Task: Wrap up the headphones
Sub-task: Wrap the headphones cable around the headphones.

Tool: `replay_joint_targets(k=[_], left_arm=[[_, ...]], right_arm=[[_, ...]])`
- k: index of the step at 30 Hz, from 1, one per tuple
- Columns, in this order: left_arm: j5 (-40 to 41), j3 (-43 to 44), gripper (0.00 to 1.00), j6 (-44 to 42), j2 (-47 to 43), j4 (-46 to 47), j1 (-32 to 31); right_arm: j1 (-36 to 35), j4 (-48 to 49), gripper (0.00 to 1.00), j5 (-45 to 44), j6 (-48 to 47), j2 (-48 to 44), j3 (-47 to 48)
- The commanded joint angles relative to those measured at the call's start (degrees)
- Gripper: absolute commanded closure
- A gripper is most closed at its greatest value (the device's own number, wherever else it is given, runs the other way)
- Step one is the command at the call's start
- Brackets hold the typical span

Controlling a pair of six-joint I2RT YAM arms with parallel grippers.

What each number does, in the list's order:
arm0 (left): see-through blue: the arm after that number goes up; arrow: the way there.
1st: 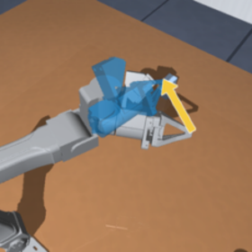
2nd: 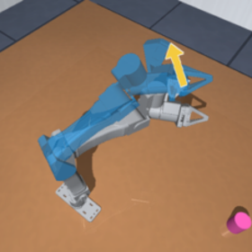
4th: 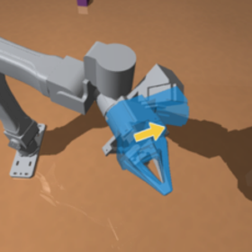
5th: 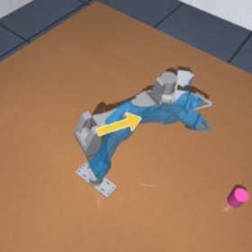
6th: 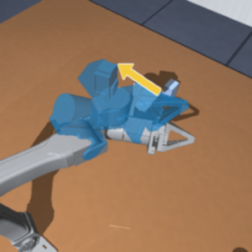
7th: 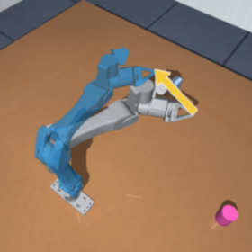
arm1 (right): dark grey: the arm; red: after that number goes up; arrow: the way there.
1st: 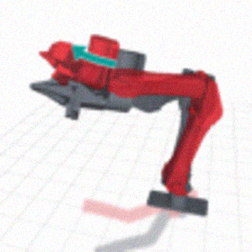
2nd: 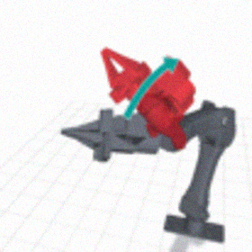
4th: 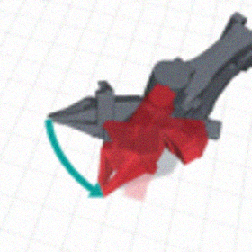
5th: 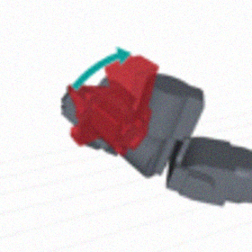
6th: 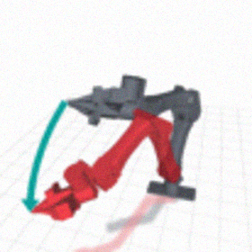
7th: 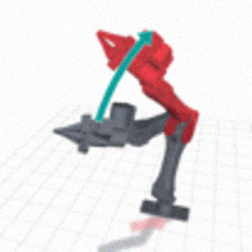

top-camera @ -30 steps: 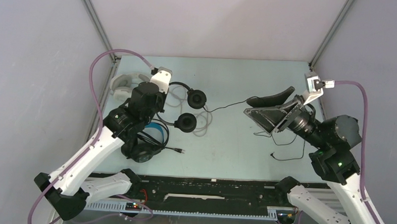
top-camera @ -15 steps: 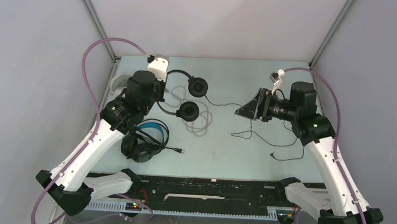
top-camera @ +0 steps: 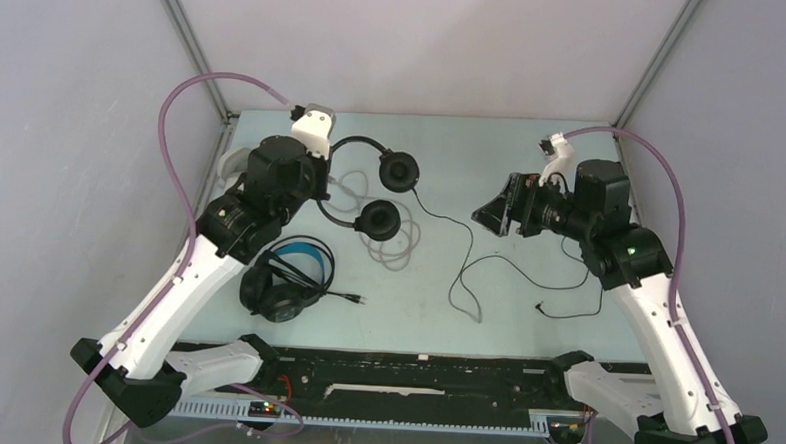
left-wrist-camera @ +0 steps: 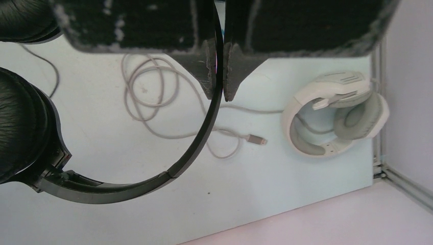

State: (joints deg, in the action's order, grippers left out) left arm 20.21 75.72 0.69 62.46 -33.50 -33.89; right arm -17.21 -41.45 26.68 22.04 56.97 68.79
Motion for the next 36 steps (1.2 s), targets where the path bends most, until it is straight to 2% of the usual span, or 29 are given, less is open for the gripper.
replay_joint_targets(k=[1, 3, 6, 10, 13, 18, 21, 24, 25, 27, 28, 32, 36], left_arm=[[-5.65, -1.65, 1.0, 3.85, -2.74, 6.04, 0.41], [-6.51, -3.05, 1.0, 4.28, -3.18, 6.8, 0.41], [-7.08, -3.64, 1.0, 4.34, -3.09, 6.6, 0.44], [-7.52, -3.89, 1.0, 4.17, -3.04, 6.17, 0.4], [-7.7, -3.92, 1.0, 4.06, -3.38, 6.27, 0.4], [-8.44, -3.65, 1.0, 3.97, -3.46, 6.13, 0.42], [-9.77, -3.78, 1.0, 4.36, -3.65, 6.0, 0.41], [-10.88, -3.68, 1.0, 5.15, -3.54, 5.1, 0.4], [-11.01, -3.55, 1.0, 5.5, -3.42, 4.55, 0.4], [-10.96, -3.0, 1.0, 6.39, -2.89, 2.88, 0.41], [-10.9, -2.53, 1.0, 6.83, -2.54, 1.92, 0.41], [-11.44, -0.51, 1.0, 7.97, -0.98, -1.71, 0.45], [-11.38, 0.04, 1.0, 8.38, -0.16, -3.39, 0.45]], right_arm=[[-7.07, 19.29, 0.18, 0.68, 3.08, -1.4, 0.83], [-11.04, 25.68, 0.18, -1.02, 7.34, 0.19, 0.83], [-18.26, 32.95, 0.15, -8.22, 8.63, 3.09, 0.84], [-21.71, 38.55, 0.15, -13.38, 9.85, 7.09, 0.93], [-23.38, 39.24, 0.15, -17.45, 7.8, 10.11, 2.2], [-24.98, 38.44, 0.19, -16.7, 5.58, 15.91, 5.73], [-26.05, 38.46, 0.27, -16.57, 2.24, 17.68, 6.71], [-28.28, 38.24, 0.38, -19.66, -5.84, 18.2, 6.84], [-29.42, 37.94, 0.44, -21.34, -9.9, 18.41, 6.8], [-31.6, 37.1, 0.65, -25.3, -19.16, 19.2, 6.79], [-33.22, 36.72, 0.7, -27.43, -23.44, 19.79, 6.79], [-38.97, 36.74, 0.81, -36.25, -42.18, 21.98, 5.45], [-44.63, 43.22, 0.89, -43.88, -57.37, 23.58, 1.69]])
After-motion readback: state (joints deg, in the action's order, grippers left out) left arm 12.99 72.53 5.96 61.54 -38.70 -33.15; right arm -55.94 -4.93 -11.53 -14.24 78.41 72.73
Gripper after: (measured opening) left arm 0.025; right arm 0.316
